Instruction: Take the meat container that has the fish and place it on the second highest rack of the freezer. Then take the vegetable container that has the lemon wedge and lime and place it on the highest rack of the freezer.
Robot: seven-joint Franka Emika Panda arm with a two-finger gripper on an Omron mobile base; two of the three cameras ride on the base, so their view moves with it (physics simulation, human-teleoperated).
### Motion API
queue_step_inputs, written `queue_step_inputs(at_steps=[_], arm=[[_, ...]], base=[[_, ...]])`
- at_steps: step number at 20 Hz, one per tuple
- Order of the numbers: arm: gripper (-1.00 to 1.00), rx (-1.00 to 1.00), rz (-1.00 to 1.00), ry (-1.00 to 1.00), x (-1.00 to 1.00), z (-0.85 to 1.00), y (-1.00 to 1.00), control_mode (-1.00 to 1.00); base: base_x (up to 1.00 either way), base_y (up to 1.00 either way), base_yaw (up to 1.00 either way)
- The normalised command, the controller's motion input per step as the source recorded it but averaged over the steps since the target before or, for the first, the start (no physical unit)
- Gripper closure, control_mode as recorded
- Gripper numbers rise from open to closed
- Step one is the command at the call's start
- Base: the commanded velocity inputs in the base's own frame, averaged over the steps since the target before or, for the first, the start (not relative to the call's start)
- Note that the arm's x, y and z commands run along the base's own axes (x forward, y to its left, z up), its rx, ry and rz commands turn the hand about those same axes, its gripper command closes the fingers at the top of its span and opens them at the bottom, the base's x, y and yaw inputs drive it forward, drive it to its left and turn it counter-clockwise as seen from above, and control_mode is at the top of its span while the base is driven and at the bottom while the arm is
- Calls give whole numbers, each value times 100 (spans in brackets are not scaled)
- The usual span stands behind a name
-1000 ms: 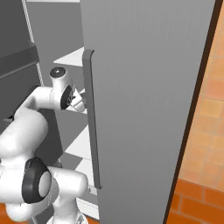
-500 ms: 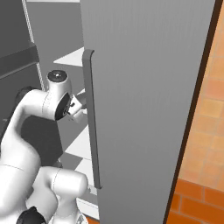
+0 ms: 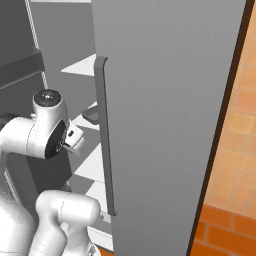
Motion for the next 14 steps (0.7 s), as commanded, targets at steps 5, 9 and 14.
queue_step_inputs(at_steps=[5, 9, 14], arm=[[-100, -26, 11, 9, -100, -33, -6, -100], [-100, -19, 2, 4, -98, -54, -12, -100], [-100, -2, 1, 0, -23, -9, 0, -100]], base=[[0, 0, 0], [0, 0, 0], [0, 0, 0]])
